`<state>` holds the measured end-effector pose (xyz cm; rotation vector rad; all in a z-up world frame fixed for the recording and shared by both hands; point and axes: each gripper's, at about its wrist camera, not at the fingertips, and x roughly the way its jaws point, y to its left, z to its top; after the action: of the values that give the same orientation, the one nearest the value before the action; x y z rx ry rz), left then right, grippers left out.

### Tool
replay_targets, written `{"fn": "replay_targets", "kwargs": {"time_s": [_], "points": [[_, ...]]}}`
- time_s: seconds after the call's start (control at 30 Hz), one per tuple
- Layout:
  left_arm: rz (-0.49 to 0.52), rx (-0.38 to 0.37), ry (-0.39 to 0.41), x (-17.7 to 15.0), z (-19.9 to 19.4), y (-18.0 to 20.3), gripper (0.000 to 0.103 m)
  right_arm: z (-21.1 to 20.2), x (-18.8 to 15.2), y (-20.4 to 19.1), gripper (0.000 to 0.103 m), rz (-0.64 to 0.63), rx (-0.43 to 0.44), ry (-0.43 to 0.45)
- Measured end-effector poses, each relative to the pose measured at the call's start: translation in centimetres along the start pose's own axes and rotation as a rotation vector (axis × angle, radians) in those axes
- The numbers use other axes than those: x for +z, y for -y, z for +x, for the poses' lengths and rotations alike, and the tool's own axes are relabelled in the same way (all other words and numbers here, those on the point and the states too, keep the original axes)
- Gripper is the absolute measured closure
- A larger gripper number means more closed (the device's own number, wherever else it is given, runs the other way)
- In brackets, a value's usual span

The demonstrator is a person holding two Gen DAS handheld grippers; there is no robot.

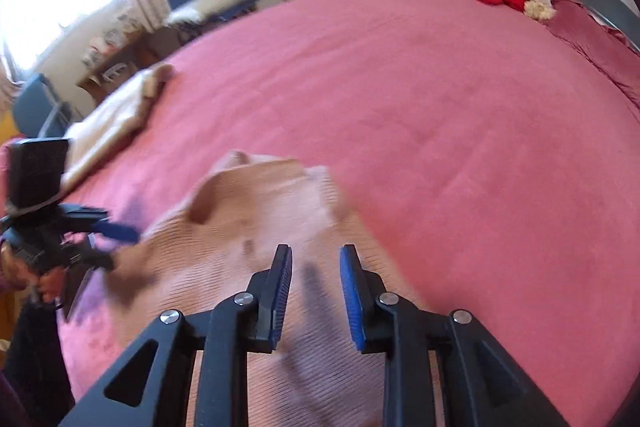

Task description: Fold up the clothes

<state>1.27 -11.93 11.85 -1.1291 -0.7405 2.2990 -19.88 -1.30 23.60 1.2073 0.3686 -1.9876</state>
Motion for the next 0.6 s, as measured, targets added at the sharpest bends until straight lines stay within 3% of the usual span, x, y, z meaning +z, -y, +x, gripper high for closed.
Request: {"fn": "replay_targets", "kwargs": {"time_s": [0.07, 0.13, 0.2, 0.23, 0.27, 0.47, 0.6], "points": [[0.005, -0.011, -0.002, -0.3, -0.4, 0.0, 0.052, 1.0, 0.4, 0.4, 0.078, -0.013, 0.013, -0.045], [0.052, -0.069, -0.066, -0.6, -0.7, -0.1, 0.052, 2.1, 0.9, 0.7, 0.078, -0.028, 0.030, -0.091], [0.059, -0.054, -0.065, -0.9, -1.2, -0.4, 0.052, 3.1, 1.3, 1.0, 0.078, -0.042, 0.047, -0.136], [0.060, -0.053, -0.066, -1.0, -1.3, -0.5, 0.052, 3.5, 1.3, 1.2, 0.085, -0.038, 0.061, -0.149], [0.059, -0.048, -0.065, -1.0, -1.4, -0.6, 0.052, 3.5, 1.3, 1.2, 0.097, -0.030, 0.071, -0.141], [0.027, -0.020, -0.032, -1.0, -1.9, -1.3, 0.052, 0.1, 0.0, -1.8, 0.099, -0.112, 0.075, -0.005], [-0.003, -0.017, -0.005, -1.2, -2.4, -1.2, 0.052, -1.2, -2.8, -6.7, 0.099, -0.243, 0.057, -0.006]]}}
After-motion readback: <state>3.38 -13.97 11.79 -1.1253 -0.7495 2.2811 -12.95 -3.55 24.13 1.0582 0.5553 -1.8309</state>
